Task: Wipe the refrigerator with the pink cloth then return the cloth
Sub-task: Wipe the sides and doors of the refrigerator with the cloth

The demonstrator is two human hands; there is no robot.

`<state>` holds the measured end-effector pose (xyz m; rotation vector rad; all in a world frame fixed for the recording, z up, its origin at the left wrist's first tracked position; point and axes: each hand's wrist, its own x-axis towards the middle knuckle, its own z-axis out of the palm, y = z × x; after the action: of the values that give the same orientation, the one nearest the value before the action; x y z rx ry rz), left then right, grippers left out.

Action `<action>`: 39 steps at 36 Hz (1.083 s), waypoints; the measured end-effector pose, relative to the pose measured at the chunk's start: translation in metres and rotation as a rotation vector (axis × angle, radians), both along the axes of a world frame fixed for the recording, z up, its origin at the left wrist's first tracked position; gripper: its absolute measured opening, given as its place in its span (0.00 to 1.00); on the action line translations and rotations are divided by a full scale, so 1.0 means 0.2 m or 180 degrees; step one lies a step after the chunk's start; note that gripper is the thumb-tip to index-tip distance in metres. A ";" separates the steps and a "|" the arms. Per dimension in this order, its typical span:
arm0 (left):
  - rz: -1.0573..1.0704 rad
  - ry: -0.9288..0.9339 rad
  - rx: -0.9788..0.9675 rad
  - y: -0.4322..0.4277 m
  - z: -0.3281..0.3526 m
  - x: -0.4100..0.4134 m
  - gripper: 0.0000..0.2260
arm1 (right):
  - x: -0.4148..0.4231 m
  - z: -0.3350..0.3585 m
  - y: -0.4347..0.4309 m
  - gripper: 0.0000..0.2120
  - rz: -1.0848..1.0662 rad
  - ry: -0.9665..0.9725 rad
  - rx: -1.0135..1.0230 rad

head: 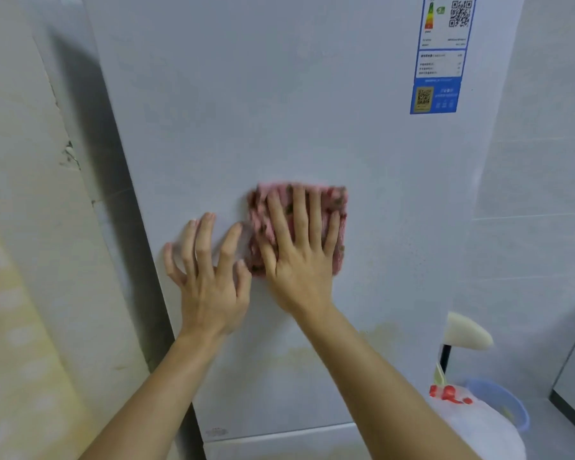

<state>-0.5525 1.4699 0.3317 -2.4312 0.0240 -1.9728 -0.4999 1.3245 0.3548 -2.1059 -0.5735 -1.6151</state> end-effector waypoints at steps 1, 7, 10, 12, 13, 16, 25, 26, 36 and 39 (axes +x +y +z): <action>-0.0013 0.0018 -0.0037 0.00 0.00 0.00 0.25 | -0.01 -0.14 0.00 0.29 0.0025 0.0065 -0.0137; 0.0084 0.0102 -0.0034 0.03 -0.02 -0.04 0.25 | -0.03 -0.50 -0.02 0.33 -0.0005 0.0378 -0.0520; 0.0077 0.0129 -0.0043 0.04 -0.02 -0.06 0.25 | -0.04 -0.45 -0.02 0.32 0.0032 0.0422 -0.0509; 0.0073 0.0139 -0.0064 0.04 -0.02 -0.06 0.25 | -0.05 -0.37 0.00 0.31 0.0060 0.0356 -0.0444; 0.0070 0.0158 -0.0077 0.04 -0.02 -0.06 0.25 | -0.04 -0.31 0.01 0.30 0.0057 0.0310 -0.0408; 0.0064 0.0189 -0.0087 0.05 0.00 -0.06 0.24 | -0.03 -0.05 0.06 0.30 -0.0006 0.0144 -0.0328; 0.0108 0.0066 0.0019 0.15 0.06 -0.08 0.26 | -0.05 0.36 0.19 0.26 0.0033 -0.0187 0.0054; 0.0095 0.0060 0.0025 0.15 0.05 -0.07 0.26 | -0.05 0.35 0.19 0.26 0.0037 -0.0230 0.0034; -0.0064 0.0274 -0.0039 0.14 0.01 -0.09 0.31 | -0.11 -0.28 0.14 0.26 0.0342 0.0498 -0.0755; -0.0180 0.0421 -0.0079 0.14 0.01 -0.13 0.31 | -0.18 -0.30 0.11 0.26 0.0716 0.0920 -0.0648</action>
<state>-0.5787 1.4975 0.3335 -2.6008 0.0707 -1.8404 -0.5364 1.3471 0.2943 -2.2707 -0.8690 -1.1460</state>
